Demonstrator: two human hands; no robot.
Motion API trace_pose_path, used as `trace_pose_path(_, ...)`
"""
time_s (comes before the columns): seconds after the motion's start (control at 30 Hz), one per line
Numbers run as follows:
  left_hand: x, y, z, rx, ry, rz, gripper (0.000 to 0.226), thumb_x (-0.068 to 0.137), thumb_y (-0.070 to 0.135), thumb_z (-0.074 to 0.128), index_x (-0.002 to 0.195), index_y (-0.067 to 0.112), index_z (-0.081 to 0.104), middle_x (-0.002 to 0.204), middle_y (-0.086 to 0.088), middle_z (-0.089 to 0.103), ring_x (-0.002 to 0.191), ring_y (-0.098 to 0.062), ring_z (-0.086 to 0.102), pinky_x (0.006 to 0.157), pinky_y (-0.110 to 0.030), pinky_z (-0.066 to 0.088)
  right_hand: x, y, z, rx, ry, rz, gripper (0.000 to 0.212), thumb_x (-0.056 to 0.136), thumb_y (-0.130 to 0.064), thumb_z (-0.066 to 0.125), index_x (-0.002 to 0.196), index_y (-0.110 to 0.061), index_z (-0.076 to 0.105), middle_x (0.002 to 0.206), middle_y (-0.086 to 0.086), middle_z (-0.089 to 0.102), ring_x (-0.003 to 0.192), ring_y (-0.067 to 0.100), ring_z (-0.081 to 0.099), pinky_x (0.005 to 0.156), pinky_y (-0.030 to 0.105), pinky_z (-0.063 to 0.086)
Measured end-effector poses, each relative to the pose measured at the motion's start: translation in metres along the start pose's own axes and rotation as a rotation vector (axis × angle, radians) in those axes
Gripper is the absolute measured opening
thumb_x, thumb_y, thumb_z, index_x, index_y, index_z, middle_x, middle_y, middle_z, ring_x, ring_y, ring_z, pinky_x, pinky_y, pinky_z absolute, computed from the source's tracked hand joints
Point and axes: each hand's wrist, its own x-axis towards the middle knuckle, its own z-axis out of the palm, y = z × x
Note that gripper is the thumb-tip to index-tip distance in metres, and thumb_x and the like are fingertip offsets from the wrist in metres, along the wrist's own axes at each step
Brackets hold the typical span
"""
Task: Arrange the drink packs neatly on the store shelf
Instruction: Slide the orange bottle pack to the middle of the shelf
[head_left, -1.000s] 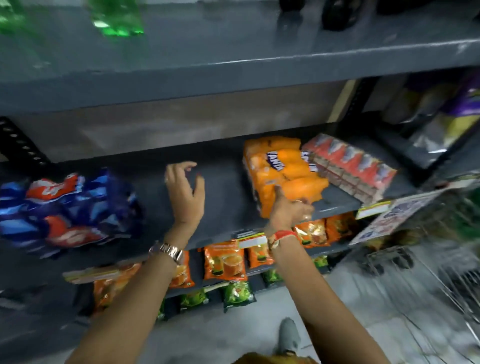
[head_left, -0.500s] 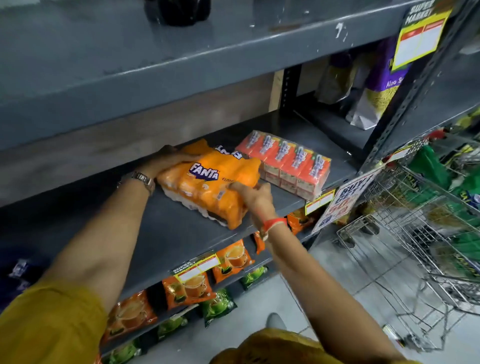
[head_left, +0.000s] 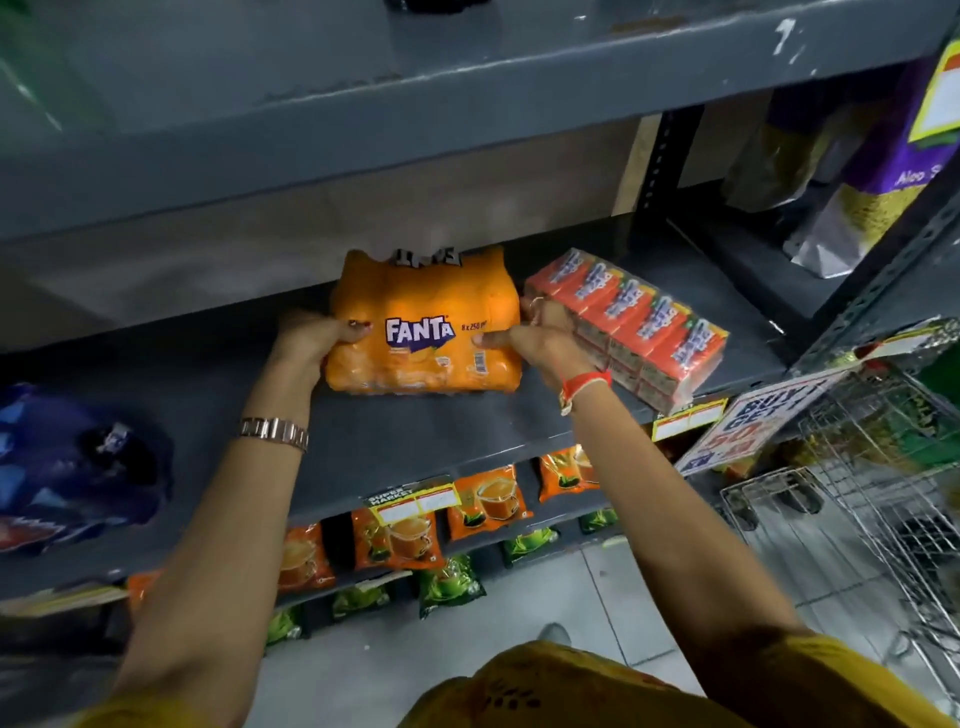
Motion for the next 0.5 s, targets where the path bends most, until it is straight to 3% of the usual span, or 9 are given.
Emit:
trace_pose_path(0.17,-0.023,-0.036,-0.007,-0.194,0.221,0.204,0.04,0.071,0.002,0.074,0.109,0.007,0.062,0.111,-0.009,0.065,0.092,-0.019,0.061,0.078,-0.034,0.05,0.0,0.001,0.019,-0.159,-0.011,-0.286,0.083,0.064,-0.014,0.084,0.137,-0.009,0.043,0.137,0.011,0.054,0.125,0.027,0.052,0.1,0.037,0.045)
trace_pose_path(0.27,-0.031,-0.056,-0.005,-0.181,0.301,0.329,0.039,0.066,0.0,0.075,0.102,0.01,0.062,0.107,-0.009,0.066,0.094,-0.019,0.061,0.084,-0.035,0.051,0.003,0.017,0.029,-0.204,0.015,-0.385,0.082,0.063,-0.013,0.084,0.134,-0.013,0.045,0.134,0.011,0.055,0.124,0.028,0.052,0.103,0.041,0.046)
trace_pose_path(0.37,-0.034,-0.078,-0.002,-0.183,0.304,0.408,0.049,0.065,-0.002,0.075,0.111,0.003,0.059,0.113,-0.014,0.065,0.097,-0.02,0.061,0.084,-0.036,0.052,0.017,0.042,0.038,-0.23,0.049,-0.43,0.085,0.056,-0.013,0.085,0.132,-0.016,0.047,0.127,0.009,0.057,0.118,0.028,0.055,0.097,0.049,0.05)
trace_pose_path(0.5,-0.03,-0.095,0.002,-0.158,0.325,0.455,0.057,0.07,0.005,0.075,0.122,-0.001,0.052,0.118,-0.019,0.063,0.102,-0.022,0.061,0.089,-0.042,0.053,0.016,0.047,0.035,-0.195,0.029,-0.445,0.079,0.061,-0.015,0.081,0.132,-0.017,0.046,0.127,0.008,0.056,0.115,0.026,0.056,0.093,0.045,0.054)
